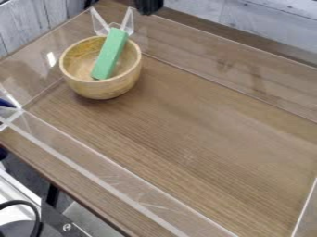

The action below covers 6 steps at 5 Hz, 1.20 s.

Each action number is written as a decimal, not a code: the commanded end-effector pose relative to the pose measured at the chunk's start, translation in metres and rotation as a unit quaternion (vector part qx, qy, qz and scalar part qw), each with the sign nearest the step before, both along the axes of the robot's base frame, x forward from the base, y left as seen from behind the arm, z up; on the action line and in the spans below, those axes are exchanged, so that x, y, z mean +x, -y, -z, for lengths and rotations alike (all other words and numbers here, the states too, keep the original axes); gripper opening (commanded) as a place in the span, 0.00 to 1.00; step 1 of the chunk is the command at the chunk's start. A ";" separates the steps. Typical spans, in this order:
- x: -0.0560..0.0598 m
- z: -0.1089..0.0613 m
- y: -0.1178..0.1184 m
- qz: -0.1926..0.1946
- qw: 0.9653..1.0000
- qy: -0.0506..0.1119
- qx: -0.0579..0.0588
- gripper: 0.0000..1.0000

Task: Remove the green block from inside the brown bowl and put it on the table

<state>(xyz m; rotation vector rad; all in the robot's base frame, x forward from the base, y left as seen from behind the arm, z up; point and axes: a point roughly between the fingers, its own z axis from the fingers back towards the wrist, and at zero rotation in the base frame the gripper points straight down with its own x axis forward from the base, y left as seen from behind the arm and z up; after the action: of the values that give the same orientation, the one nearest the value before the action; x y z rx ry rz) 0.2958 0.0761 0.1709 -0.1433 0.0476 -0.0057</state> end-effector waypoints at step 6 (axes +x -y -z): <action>-0.011 0.043 -0.088 -0.075 0.996 -0.009 0.050 0.00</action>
<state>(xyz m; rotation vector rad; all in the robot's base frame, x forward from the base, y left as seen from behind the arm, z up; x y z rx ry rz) 0.2805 0.1599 0.1109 -0.0759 0.1098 0.1426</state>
